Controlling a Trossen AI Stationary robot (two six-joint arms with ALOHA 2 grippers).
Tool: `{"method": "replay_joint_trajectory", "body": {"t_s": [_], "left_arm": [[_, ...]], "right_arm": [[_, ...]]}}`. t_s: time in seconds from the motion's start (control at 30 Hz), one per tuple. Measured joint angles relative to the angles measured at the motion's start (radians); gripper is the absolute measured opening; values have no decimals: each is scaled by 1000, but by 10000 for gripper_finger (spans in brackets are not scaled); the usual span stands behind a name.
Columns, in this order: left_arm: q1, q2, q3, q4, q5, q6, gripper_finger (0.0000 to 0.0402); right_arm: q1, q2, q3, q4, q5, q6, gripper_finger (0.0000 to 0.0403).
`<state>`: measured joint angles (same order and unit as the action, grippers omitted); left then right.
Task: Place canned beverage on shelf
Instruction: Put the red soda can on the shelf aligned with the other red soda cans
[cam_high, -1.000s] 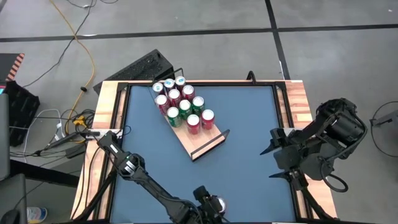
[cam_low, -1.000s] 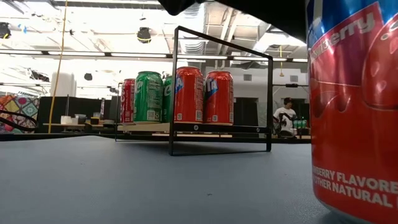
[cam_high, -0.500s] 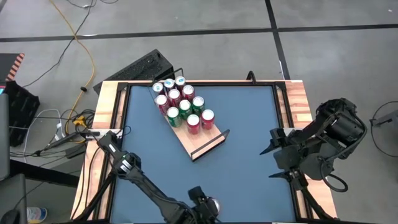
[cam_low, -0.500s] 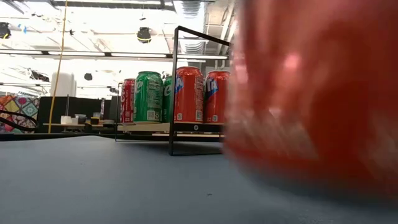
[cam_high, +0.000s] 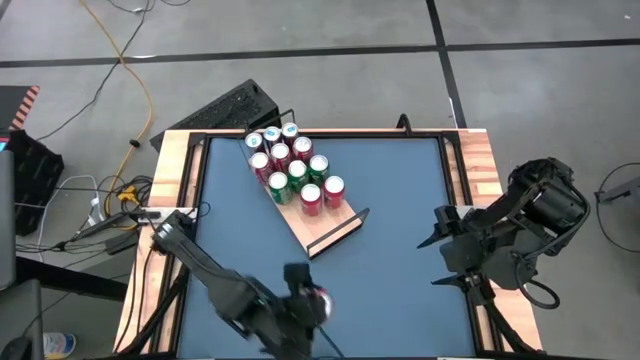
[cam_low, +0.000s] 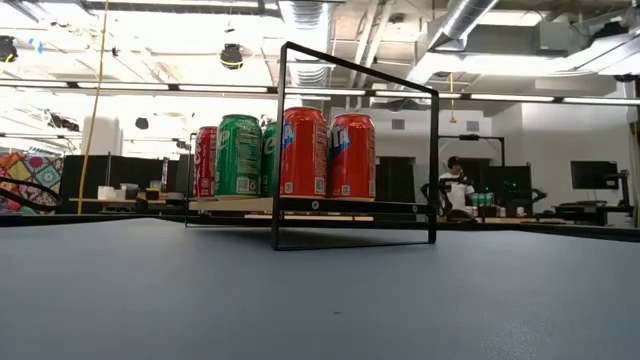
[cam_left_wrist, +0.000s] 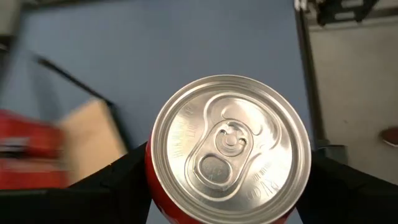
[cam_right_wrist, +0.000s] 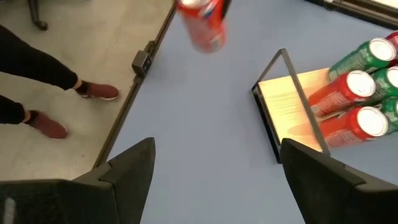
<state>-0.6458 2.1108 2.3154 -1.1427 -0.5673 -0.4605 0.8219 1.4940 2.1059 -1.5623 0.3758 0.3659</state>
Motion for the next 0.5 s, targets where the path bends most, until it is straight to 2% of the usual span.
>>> {"method": "replay_joint_trajectory", "body": {"t_s": [0.17, 0.37, 0.5], "left_arm": [[13, -158, 2, -79, -61, 114, 282], [28, -304, 1, -97, -30, 278, 282], [50, -388, 2, -181, -2, 358, 282]], "right_arm": [[-1, 0, 0, 2, 83, 26, 329], [-59, 0, 0, 38, 130, 34, 329], [-135, 0, 0, 66, 130, 37, 329]]}}
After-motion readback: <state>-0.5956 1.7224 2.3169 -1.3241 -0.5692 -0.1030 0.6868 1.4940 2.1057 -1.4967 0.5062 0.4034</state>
